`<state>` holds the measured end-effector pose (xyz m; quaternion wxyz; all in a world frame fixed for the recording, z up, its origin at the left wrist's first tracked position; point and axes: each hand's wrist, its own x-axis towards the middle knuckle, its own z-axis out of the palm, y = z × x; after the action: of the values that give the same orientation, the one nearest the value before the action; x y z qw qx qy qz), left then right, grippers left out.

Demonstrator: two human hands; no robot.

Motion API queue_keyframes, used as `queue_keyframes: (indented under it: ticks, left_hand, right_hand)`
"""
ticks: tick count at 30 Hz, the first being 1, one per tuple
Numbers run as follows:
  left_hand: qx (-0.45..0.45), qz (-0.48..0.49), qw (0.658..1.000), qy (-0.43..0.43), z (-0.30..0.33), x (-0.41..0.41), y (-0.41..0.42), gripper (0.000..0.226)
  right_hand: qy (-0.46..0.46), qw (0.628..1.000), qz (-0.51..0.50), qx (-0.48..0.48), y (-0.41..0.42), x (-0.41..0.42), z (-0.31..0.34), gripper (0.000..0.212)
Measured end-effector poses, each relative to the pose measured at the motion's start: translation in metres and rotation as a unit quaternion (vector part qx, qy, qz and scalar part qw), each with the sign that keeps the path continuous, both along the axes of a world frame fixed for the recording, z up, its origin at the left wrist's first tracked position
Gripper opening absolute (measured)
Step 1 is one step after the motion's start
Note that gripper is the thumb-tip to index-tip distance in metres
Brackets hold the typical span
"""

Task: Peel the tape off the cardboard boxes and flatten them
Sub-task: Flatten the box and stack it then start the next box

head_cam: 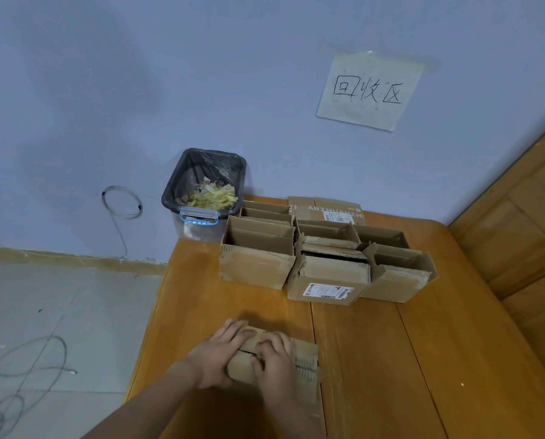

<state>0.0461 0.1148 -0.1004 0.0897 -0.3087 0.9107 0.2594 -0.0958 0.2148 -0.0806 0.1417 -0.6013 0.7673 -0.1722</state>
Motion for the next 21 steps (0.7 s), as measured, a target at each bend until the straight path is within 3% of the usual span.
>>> queue_keyframes:
  ticks: [8,13,21]
  left_hand:
    - [-0.003,-0.005,1.000,0.000,0.002,0.001,0.001,0.104]
    - [0.000,-0.003,1.000,0.006,-0.002,0.001,0.001,0.106]
    - [0.014,0.001,1.000,0.008,-0.001,0.001,0.001,0.105]
  right_hand:
    - [0.094,0.995,0.014,-0.002,0.003,0.000,0.004,0.016]
    - [0.014,1.000,-0.011,0.002,-0.003,-0.001,0.008,0.025]
    - [-0.129,0.974,-0.185,0.012,-0.008,-0.003,0.022,0.020]
